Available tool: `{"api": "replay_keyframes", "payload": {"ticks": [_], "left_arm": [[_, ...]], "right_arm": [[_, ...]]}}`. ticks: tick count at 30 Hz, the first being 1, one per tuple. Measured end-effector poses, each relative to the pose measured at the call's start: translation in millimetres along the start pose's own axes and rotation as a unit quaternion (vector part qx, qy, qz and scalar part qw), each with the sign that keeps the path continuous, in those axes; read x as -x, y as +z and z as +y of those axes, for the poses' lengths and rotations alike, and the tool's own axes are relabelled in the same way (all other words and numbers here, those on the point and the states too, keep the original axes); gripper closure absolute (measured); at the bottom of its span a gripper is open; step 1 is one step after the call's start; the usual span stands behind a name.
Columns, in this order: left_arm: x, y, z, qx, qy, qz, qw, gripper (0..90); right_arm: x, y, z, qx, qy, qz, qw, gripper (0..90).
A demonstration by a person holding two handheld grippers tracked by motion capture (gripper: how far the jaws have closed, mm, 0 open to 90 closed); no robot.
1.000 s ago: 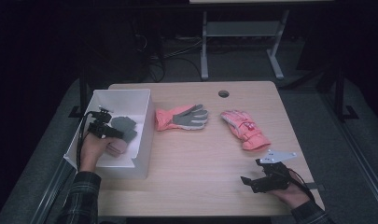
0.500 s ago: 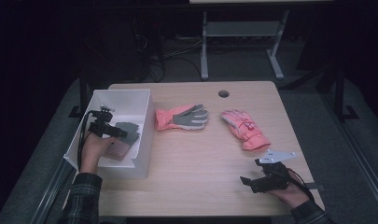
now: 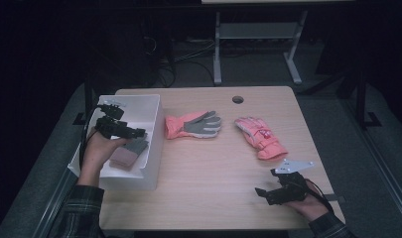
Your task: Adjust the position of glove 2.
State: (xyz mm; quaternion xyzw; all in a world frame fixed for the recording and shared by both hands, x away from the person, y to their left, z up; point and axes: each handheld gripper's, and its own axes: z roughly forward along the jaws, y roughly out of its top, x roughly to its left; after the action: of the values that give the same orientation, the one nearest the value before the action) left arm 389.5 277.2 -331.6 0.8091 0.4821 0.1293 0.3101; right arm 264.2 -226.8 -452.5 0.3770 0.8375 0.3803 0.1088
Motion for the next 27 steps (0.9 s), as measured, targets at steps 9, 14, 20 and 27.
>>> {"api": "replay_keyframes", "payload": {"ticks": [9,14,20,27], "left_arm": [[47.2,-14.7,19.8,0.042,0.045,-0.049,0.9969,17.7],[79.1,-13.5,21.7,0.052,0.074,-0.080,0.9927,17.7],[109.6,-7.0,18.1,0.059,0.096,-0.116,0.9868,17.7],[135.8,7.6,6.3,0.050,0.111,-0.137,0.9831,17.8]], "right_arm": [[0.2,1.0,0.3,-0.001,0.001,0.001,1.0000,8.6],[0.5,1.6,0.6,-0.001,0.003,0.003,1.0000,8.6],[1.2,1.9,0.8,-0.003,0.003,0.004,1.0000,8.6],[2.0,3.2,1.4,-0.008,-0.003,0.002,1.0000,8.2]]}}
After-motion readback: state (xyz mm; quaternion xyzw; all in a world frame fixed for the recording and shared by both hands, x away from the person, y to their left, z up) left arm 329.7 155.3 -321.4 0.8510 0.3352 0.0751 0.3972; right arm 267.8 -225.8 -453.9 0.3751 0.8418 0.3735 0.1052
